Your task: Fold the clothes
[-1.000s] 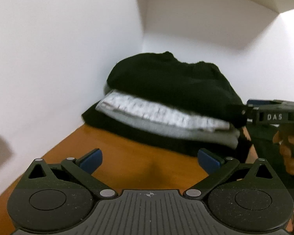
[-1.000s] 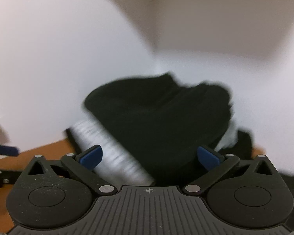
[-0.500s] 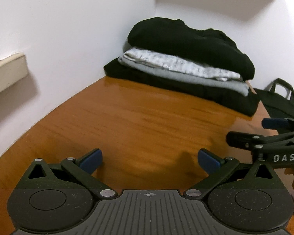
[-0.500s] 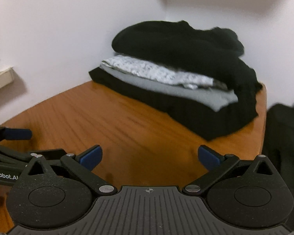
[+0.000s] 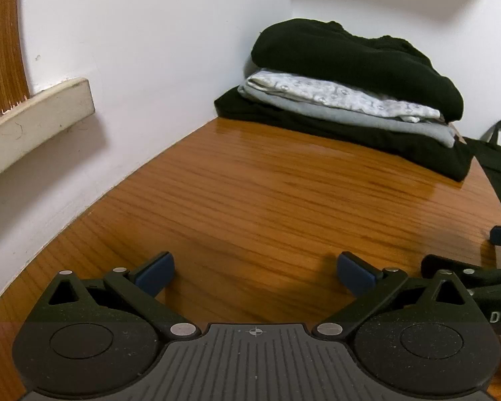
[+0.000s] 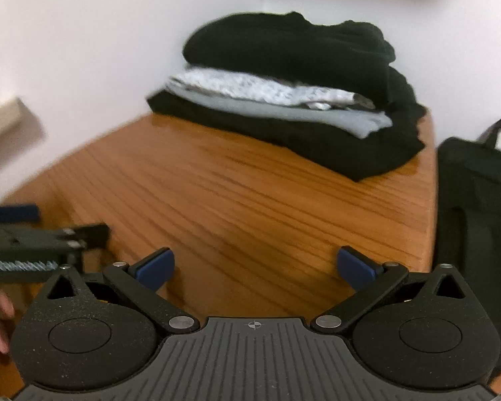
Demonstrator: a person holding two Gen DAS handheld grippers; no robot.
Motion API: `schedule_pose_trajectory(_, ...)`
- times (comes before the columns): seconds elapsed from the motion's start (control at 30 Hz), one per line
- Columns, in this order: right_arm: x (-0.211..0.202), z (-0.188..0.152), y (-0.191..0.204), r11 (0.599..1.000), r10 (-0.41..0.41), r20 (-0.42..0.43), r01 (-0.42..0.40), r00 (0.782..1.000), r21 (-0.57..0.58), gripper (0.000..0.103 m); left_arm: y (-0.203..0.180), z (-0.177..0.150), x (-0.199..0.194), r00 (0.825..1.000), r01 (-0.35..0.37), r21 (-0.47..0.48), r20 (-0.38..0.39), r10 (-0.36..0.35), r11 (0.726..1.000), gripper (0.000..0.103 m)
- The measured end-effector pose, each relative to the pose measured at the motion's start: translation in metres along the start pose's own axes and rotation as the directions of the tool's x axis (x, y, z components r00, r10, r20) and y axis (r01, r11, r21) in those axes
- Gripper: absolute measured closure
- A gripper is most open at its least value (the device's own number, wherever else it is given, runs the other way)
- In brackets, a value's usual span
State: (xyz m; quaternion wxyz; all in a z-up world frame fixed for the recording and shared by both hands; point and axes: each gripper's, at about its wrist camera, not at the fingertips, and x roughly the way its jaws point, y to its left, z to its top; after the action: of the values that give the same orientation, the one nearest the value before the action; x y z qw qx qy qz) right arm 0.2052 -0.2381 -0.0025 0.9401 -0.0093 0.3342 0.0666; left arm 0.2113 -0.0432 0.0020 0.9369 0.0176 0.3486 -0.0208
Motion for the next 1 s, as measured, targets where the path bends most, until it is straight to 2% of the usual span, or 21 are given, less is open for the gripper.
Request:
schedule_pose_trajectory(0.13, 0.0023, 0.0006, -0.0033, 0.999, -0.040, 0.000, 0.040, 0.999, 0.032, 0.000, -0.0005, 0.0005, 0.0004, 1.000, 0.002, 0.002, 0.000, -0.002, 1.000, 0.000)
schedule_pose_trajectory(1.0, 0.0047, 0.0009, -0.0055, 0.998, -0.058, -0.003, 0.058, 0.998, 0.037, 0.000, 0.0000, -0.0010, 0.0015, 1.000, 0.006, 0.006, 0.002, -0.006, 1.000, 0.000)
